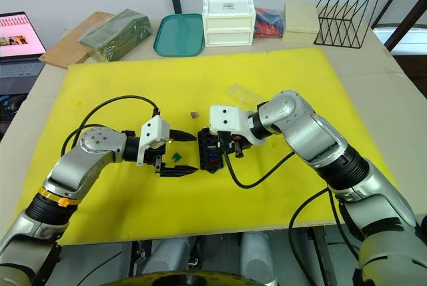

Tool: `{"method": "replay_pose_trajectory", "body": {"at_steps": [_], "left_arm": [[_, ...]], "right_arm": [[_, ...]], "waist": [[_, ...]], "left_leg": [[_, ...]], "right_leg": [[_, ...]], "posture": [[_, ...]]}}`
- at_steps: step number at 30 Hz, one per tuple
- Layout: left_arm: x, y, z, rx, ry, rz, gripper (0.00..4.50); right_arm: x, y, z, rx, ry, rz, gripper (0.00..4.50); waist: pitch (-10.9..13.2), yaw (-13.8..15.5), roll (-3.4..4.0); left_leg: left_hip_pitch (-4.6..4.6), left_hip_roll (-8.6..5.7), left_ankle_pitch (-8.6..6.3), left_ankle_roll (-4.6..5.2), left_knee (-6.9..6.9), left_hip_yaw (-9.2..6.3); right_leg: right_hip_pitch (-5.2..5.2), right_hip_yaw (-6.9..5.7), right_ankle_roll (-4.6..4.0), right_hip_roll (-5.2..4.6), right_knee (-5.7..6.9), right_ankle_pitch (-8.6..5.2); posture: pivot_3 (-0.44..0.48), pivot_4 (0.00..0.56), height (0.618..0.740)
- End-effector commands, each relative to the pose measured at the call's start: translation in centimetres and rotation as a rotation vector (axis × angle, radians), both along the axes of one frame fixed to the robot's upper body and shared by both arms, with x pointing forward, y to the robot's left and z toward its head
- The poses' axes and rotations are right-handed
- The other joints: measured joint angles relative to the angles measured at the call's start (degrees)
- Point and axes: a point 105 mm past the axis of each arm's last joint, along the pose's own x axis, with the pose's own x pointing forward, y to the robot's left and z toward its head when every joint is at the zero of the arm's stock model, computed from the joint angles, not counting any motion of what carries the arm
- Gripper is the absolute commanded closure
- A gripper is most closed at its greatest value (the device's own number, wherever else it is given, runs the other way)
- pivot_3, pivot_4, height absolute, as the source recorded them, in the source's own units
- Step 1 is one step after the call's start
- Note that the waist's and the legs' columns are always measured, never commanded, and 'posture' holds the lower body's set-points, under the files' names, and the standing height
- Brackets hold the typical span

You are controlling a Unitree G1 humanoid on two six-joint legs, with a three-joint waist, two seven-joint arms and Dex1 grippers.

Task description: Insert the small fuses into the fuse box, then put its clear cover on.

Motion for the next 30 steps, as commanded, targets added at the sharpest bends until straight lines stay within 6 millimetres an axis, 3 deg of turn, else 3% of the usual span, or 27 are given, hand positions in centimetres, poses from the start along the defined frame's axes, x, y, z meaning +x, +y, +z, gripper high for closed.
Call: {"method": "replay_pose_trajectory", "body": {"at_steps": [1,14,17,19,20,30], "left_arm": [[-0.1,-0.1,1.1,-0.012,-0.042,-0.008,0.0],[0.2,0.1,1.2,-0.012,-0.046,0.002,0.0],[0.2,0.2,1.2,-0.013,-0.047,0.005,0.0],[0.2,0.2,1.1,-0.012,-0.046,0.006,0.0],[0.2,0.3,1.1,-0.011,-0.046,0.006,0.0],[0.0,0.4,0.9,-0.008,-0.046,0.009,0.0]], "right_arm": [[0.0,0.5,0.9,0.013,-0.016,0.008,3.13],[-0.8,1.5,3.6,0.09,-0.004,0.042,3.13],[-0.7,1.7,3.5,0.103,-0.001,0.033,3.65],[-0.6,1.7,3.2,0.11,0.009,0.027,4.34],[-0.6,1.8,3.0,0.114,0.017,0.026,4.46],[-0.6,1.4,1.6,0.105,0.053,0.025,4.46]], "waist": [[0.0,0.0,0.0],[0.0,0.0,0.0],[0.0,0.0,0.0],[0.0,0.0,0.0],[0.0,0.0,0.0],[0.0,-0.1,0.0]], "left_leg": [[0.0,0.0,0.0,0.0,0.0,0.0],[-0.02,0.0,0.0,0.0,0.0,-0.01],[-0.02,0.0,0.0,0.0,0.0,-0.01],[-0.03,0.0,0.0,0.0,0.0,-0.01],[-0.03,0.0,0.0,0.0,0.0,0.0],[-0.03,0.0,0.0,0.0,0.0,0.0]], "right_leg": [[0.01,0.0,0.0,0.0,0.0,0.0],[-0.04,0.0,0.0,0.0,0.0,0.0],[-0.04,0.0,0.0,0.0,0.01,0.0],[-0.04,0.0,0.0,0.0,0.0,0.0],[-0.04,0.0,0.0,0.0,0.01,0.0],[-0.05,0.0,0.0,0.0,0.01,0.0]], "posture": [[0.0,0.15,0.74],[0.0,0.15,0.74],[0.0,0.15,0.74],[0.0,0.15,0.74],[0.0,0.15,0.74],[0.0,0.15,0.74]]}}
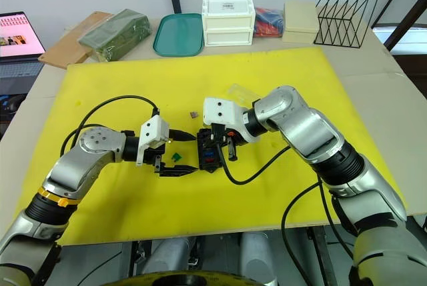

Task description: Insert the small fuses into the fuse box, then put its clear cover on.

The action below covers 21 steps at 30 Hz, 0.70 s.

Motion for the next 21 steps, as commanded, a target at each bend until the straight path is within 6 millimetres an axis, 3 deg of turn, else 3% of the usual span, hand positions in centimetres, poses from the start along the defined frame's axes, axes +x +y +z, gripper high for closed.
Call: {"method": "replay_pose_trajectory", "body": {"at_steps": [1,14,18,21], "left_arm": [[0.0,0.3,1.0,-0.01,-0.047,0.004,0.0],[0.0,0.3,0.8,-0.009,-0.044,-0.001,0.0],[0.1,0.4,0.9,-0.009,-0.045,0.001,0.0],[0.5,0.6,1.8,-0.022,-0.079,0.011,0.0]], "right_arm": [[0.1,-0.1,0.2,0.016,-0.018,0.007,4.46],[0.0,-1.3,-2.9,-0.048,0.044,-0.008,4.46],[0.1,-1.3,-2.9,-0.048,0.036,-0.006,4.46],[0.5,-0.6,-1.1,0.036,-0.01,-0.002,4.46]], "waist": [[0.0,0.0,0.0],[0.0,0.0,0.0],[0.0,0.0,0.0],[0.0,0.0,0.0]], "left_leg": [[0.0,0.0,0.0,0.0,0.0,0.0],[0.04,0.0,0.0,0.0,0.0,0.0],[0.05,0.0,0.0,0.0,0.0,0.0],[0.04,0.0,0.0,0.0,0.0,0.0]], "right_leg": [[0.0,0.0,0.0,0.0,0.0,0.0],[0.05,0.0,0.0,0.0,0.0,0.0],[0.07,0.0,0.0,0.0,0.0,0.0],[0.06,0.0,0.0,0.0,0.0,0.0]], "posture": [[0.0,0.15,0.74],[0.0,0.15,0.74],[0.0,0.15,0.74],[0.0,0.15,0.74]]}}
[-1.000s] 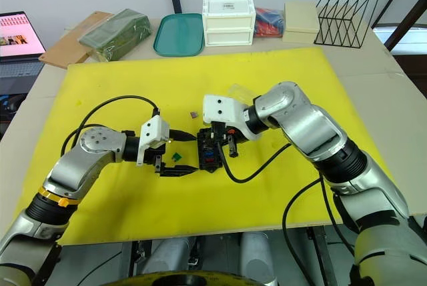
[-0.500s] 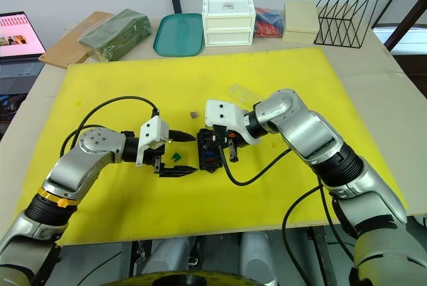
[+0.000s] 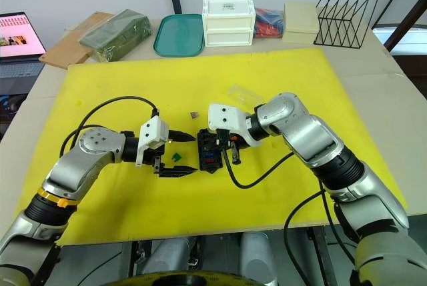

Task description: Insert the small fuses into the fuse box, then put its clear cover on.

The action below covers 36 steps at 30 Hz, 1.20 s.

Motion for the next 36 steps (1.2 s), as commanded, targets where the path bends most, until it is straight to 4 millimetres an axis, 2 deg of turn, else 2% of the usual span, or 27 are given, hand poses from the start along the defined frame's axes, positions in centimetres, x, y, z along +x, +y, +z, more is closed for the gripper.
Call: {"method": "replay_pose_trajectory", "body": {"at_steps": [1,5,9,13,14,15,18,24,27,32,36], "left_arm": [[0.6,0.4,2.0,-0.028,-0.094,0.013,0.0],[0.3,0.8,3.7,-0.042,-0.103,0.012,0.0],[-0.3,2.5,4.7,-0.009,-0.086,0.046,0.0],[-1.2,4.7,5.2,0.04,-0.05,0.095,0.0],[-1.4,6.4,5.3,0.076,-0.039,0.132,0.0],[-1.6,8.3,5.3,0.12,-0.037,0.176,0.0],[-2.2,11.6,5.7,0.187,-0.032,0.263,0.0],[-3.1,16.8,5.1,0.26,-0.002,0.41,0.0],[-3.6,18.3,4.3,0.266,0.029,0.454,0.0],[-3.7,18.7,3.9,0.256,0.03,0.47,0.0],[-3.5,17.9,3.9,0.24,0.028,0.453,0.0]], "right_arm": [[0.3,0.3,0.7,0.059,-0.011,-0.015,4.46],[0.1,-0.1,2.6,0.127,-0.037,0.003,4.46],[0.0,-0.8,4.6,0.178,-0.072,-0.009,4.46],[-0.3,-2.9,5.5,0.156,-0.106,-0.033,4.46],[-0.4,-4.2,5.7,0.141,-0.109,-0.054,4.46],[-0.7,-5.8,5.8,0.117,-0.106,-0.079,4.03],[-1.6,-8.6,5.6,0.068,-0.083,-0.124,3.19],[-1.7,-13.8,4.2,-0.025,-0.063,-0.273,1.09],[-1.7,-16.0,3.5,-0.052,-0.054,-0.343,0.04],[-1.6,-17.0,3.5,-0.055,-0.065,-0.38,0.04],[-1.4,-16.4,3.8,-0.044,-0.085,-0.367,0.04]], "waist": [[0.0,0.0,0.0],[0.0,0.0,-0.01],[0.0,-0.1,-0.01],[0.0,0.0,-0.01],[0.0,0.0,-0.01],[0.0,0.0,-0.02],[0.1,0.1,0.02],[0.1,0.0,0.03],[0.1,0.0,0.04],[0.1,0.0,0.04],[0.1,0.0,0.05]], "left_leg": [[0.0,0.0,0.0,0.0,0.0,0.0],[-0.04,0.0,0.0,0.0,0.0,0.0],[-0.07,0.0,0.0,0.0,-0.01,-0.01],[-0.07,0.01,0.0,0.0,-0.02,0.0],[-0.07,0.01,-0.01,0.01,-0.02,0.0],[-0.06,0.01,-0.01,0.02,-0.02,0.0],[-0.09,0.01,-0.03,0.05,-0.07,0.01],[0.02,0.08,-0.07,0.12,-0.06,0.11],[-0.01,0.11,-0.07,0.12,-0.07,0.17],[0.0,0.15,-0.09,0.15,-0.07,0.22],[0.0,0.16,-0.1,0.16,-0.07,0.24]], "right_leg": [[0.0,0.0,0.0,0.0,0.0,0.0],[-0.05,0.0,0.0,0.0,0.0,0.0],[-0.1,0.0,0.0,0.0,0.01,0.0],[-0.09,0.0,0.0,0.01,0.0,0.0],[-0.09,0.0,0.0,0.01,0.0,0.0],[-0.09,0.0,0.0,0.01,0.0,0.0],[-0.12,0.0,-0.01,0.02,-0.04,-0.01],[0.02,0.0,-0.01,0.02,-0.06,-0.01],[-0.02,0.0,-0.01,0.02,-0.07,-0.01],[-0.01,0.0,-0.01,0.02,-0.08,-0.01],[-0.02,0.01,-0.01,0.02,-0.1,-0.01]], "posture": [[0.0,0.15,0.74],[0.0,0.15,0.74],[0.0,0.15,0.74],[0.0,0.15,0.74],[0.0,0.15,0.74],[0.0,0.15,0.74],[0.0,0.15,0.74],[0.0,0.15,0.74],[0.0,0.15,0.74],[0.0,0.15,0.74],[0.0,0.15,0.74]]}}
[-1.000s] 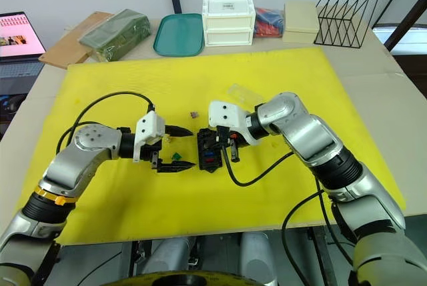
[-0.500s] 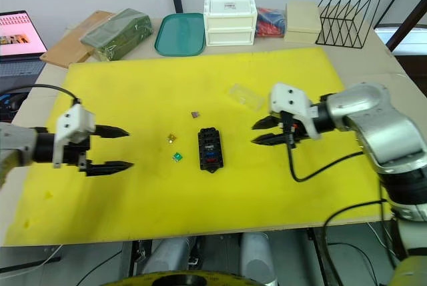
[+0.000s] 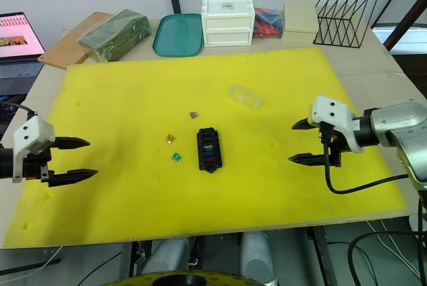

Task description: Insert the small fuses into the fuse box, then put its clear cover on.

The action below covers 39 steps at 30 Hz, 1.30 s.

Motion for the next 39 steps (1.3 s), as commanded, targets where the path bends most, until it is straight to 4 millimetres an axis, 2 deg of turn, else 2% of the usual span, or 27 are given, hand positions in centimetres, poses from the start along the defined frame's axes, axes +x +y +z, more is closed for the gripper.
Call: {"method": "replay_pose_trajectory", "body": {"at_steps": [1,4,6,11,15,18,21,24,29,39], "left_arm": [[0.3,-0.9,1.0,-0.009,-0.048,-0.033,0.0],[0.3,-2.1,0.8,-0.037,-0.033,-0.073,0.0],[0.5,-4.4,0.7,-0.141,0.002,-0.122,0.0],[0.7,-8.2,0.0,-0.315,0.131,-0.179,0.0],[1.1,-10.6,-1.0,-0.477,0.291,-0.151,0.0],[1.5,-11.6,-2.2,-0.574,0.447,-0.081,0.0],[2.3,-12.0,-2.9,-0.649,0.563,-0.007,0.63],[2.8,-12.1,-3.4,-0.684,0.643,0.049,1.61],[2.9,-12.5,-4.1,-0.716,0.728,0.086,1.61],[3.2,-13.7,-4.9,-0.707,0.776,0.088,1.61]], "right_arm": [[0.3,0.5,1.8,0.002,-0.081,0.018,0.04],[0.4,2.0,2.4,0.023,-0.108,0.063,0.04],[0.6,4.4,3.3,0.069,-0.136,0.133,0.04],[0.6,8.5,4.5,0.144,-0.159,0.245,0.04],[0.0,11.7,4.3,0.174,-0.153,0.346,0.04],[-1.0,13.8,3.8,0.188,-0.138,0.422,0.04],[-1.5,14.7,3.6,0.193,-0.13,0.453,0.0],[-1.5,14.9,3.6,0.195,-0.133,0.453,0.0],[-1.5,15.0,3.6,0.192,-0.133,0.452,0.0],[-1.5,15.1,3.6,0.189,-0.132,0.447,0.0]], "waist": [[0.0,0.0,0.0],[0.0,0.0,0.0],[0.0,-0.1,0.03],[0.0,0.0,0.0],[0.0,0.0,-0.01],[0.0,0.0,-0.03],[0.0,0.0,-0.04],[0.0,0.0,-0.05],[0.0,0.0,-0.03],[-0.1,0.3,-0.04]], "left_leg": [[0.0,0.0,0.0,0.0,0.0,0.0],[0.0,0.01,0.0,0.0,0.0,0.01],[0.0,0.02,0.0,0.0,0.0,0.01],[0.0,0.05,0.0,-0.01,0.01,0.03],[-0.04,0.03,0.0,-0.01,0.06,0.02],[-0.03,0.03,0.0,-0.01,0.08,0.0],[-0.05,0.02,0.01,-0.02,0.1,-0.01],[-0.03,-0.01,0.01,-0.03,0.12,-0.02],[-0.01,-0.01,0.02,-0.04,0.11,-0.03],[0.0,-0.06,0.03,-0.06,0.12,-0.06]], "right_leg": [[0.0,0.0,0.0,0.0,0.0,0.0],[0.0,0.0,0.0,0.0,0.0,0.0],[0.0,0.0,0.0,0.01,0.0,0.0],[-0.02,0.01,0.0,0.04,0.0,0.01],[-0.03,0.01,0.0,0.03,0.0,0.01],[-0.03,0.01,0.0,0.03,0.04,0.02],[-0.06,0.01,0.0,0.04,0.09,0.02],[-0.04,0.01,0.0,0.03,0.11,0.02],[-0.04,0.01,0.0,0.03,0.12,0.02],[-0.01,0.01,0.0,-0.02,0.12,0.01]], "posture": [[0.0,0.15,0.74],[0.0,0.15,0.74],[0.0,0.15,0.74],[0.0,0.15,0.74],[0.0,0.15,0.74],[0.0,0.15,0.74],[0.0,0.15,0.74],[0.0,0.15,0.74],[0.0,0.15,0.74],[0.0,0.15,0.74]]}}
